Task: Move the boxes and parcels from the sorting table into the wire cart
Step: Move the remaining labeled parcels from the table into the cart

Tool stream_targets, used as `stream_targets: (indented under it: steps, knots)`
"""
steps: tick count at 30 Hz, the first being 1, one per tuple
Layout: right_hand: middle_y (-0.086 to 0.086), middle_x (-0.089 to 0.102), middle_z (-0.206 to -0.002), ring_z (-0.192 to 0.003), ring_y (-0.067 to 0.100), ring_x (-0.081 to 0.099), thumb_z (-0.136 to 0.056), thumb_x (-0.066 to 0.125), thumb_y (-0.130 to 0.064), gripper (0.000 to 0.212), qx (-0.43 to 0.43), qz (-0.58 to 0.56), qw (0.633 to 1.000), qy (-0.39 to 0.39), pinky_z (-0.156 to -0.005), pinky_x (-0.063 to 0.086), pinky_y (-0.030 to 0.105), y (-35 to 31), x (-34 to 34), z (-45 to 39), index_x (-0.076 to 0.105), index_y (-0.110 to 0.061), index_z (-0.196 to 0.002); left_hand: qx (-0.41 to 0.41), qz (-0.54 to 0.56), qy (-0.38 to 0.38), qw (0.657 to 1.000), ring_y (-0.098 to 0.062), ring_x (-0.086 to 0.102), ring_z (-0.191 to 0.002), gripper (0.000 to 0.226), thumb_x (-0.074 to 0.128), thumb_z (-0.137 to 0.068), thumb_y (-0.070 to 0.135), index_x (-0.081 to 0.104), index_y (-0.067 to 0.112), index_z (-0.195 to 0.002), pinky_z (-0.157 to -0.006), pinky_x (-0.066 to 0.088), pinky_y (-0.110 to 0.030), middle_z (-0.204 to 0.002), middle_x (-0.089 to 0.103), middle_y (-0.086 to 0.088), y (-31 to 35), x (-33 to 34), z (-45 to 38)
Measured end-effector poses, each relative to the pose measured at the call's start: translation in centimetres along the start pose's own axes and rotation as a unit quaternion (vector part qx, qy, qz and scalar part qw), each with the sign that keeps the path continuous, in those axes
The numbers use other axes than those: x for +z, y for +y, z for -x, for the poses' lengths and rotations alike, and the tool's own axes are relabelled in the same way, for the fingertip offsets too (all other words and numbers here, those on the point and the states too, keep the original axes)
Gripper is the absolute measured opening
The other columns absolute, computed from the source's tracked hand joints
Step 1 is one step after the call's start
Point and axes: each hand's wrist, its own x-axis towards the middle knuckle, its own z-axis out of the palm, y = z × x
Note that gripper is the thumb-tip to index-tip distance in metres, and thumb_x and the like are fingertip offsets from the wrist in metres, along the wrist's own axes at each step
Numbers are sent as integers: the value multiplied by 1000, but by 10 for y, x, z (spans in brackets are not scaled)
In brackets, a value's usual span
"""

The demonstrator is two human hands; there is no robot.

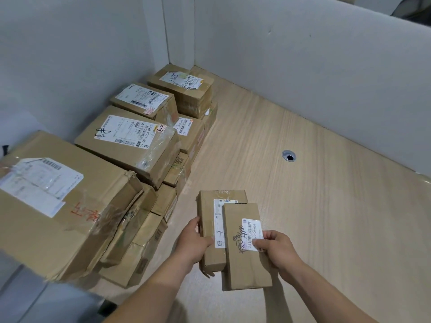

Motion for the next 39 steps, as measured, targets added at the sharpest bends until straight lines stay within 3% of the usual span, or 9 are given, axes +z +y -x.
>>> stream_targets:
  steps: [6, 11, 14, 17, 20, 22, 26, 32, 39]
  knots:
    - [15, 76, -82, -55, 20, 68, -89, 68, 5, 11, -8, -18, 998, -53, -45, 46, 21, 0, -13, 14, 62, 0, -97, 6, 44, -33, 998, -23, 73, -91, 67, 70, -89, 3, 43, 29, -146, -43, 53, -30, -106, 77, -1, 7, -11, 31]
    - [15, 78, -91, -56, 16, 67, -95, 58, 5, 22, -20, -30, 992, -124, -44, 43, 21, -4, -32, 25, 66, -4, -113, 15, 76, 6, 997, -21, 73, -92, 78, 69, -86, -9, 40, 32, -147, -79, 59, -58, -107, 76, -5, -1, -8, 66]
    - [14, 78, -95, -58, 16, 66, -96, 51, 6, 37, -41, -41, 987, -149, -51, 46, 25, -11, -49, 30, 67, -17, -120, 30, 101, 51, 993, -23, 74, -95, 82, 67, -82, -18, 44, 27, -146, -77, 63, -49, -104, 75, -8, -11, -1, 92]
    - [11, 78, -94, -58, 18, 56, -94, 49, 7, 49, -72, -29, 986, -147, -51, 39, 25, -19, -66, 34, 65, -27, -126, 47, 87, 79, 992, -18, 73, -85, 80, 65, -83, -20, 44, 34, -138, -54, 61, -33, -99, 74, -5, -13, 7, 128]
    - [8, 77, -89, -65, 20, 47, -92, 48, 7, 60, -111, -2, 983, -146, -58, 32, 31, -25, -82, 41, 62, -36, -131, 57, 71, 109, 990, -17, 72, -90, 85, 67, -83, -17, 39, 29, -149, -58, 61, -32, -102, 73, -2, -17, 8, 159]
    - [4, 75, -86, -65, 19, 47, -93, 48, 6, 62, -137, 9, 979, -154, -60, 32, 32, -30, -90, 49, 61, -40, -132, 66, 57, 130, 988, -7, 69, -70, 87, 70, -82, -13, 37, 29, -151, -49, 54, -21, -80, 74, 8, -20, 8, 182]
    - [2, 74, -82, -59, 15, 54, -96, 47, 6, 63, -182, 29, 965, -185, -57, 34, 30, -41, -95, 68, 56, -43, -134, 77, 73, 170, 980, -2, 69, -62, 90, 67, -85, -15, 31, 25, -156, -48, 52, -24, -64, 72, 16, -30, 6, 225]
    - [11, 69, -93, -63, 17, 52, -95, 46, 11, 66, -217, 58, 937, -267, -54, 37, 28, -47, -76, 102, 58, -38, -138, 83, 110, 201, 970, -5, 69, -62, 86, 62, -90, -14, 28, 30, -155, -52, 50, -27, -76, 76, 9, -53, -3, 286]
    - [11, 70, -94, -80, 24, 62, -94, 45, 15, 70, -240, 80, 903, -346, -59, 48, 30, -35, -33, 157, 56, -34, -143, 84, 160, 275, 944, -26, 66, -80, 89, 67, -85, -9, 33, 37, -154, -73, 52, -47, -98, 71, -13, -107, -24, 350]
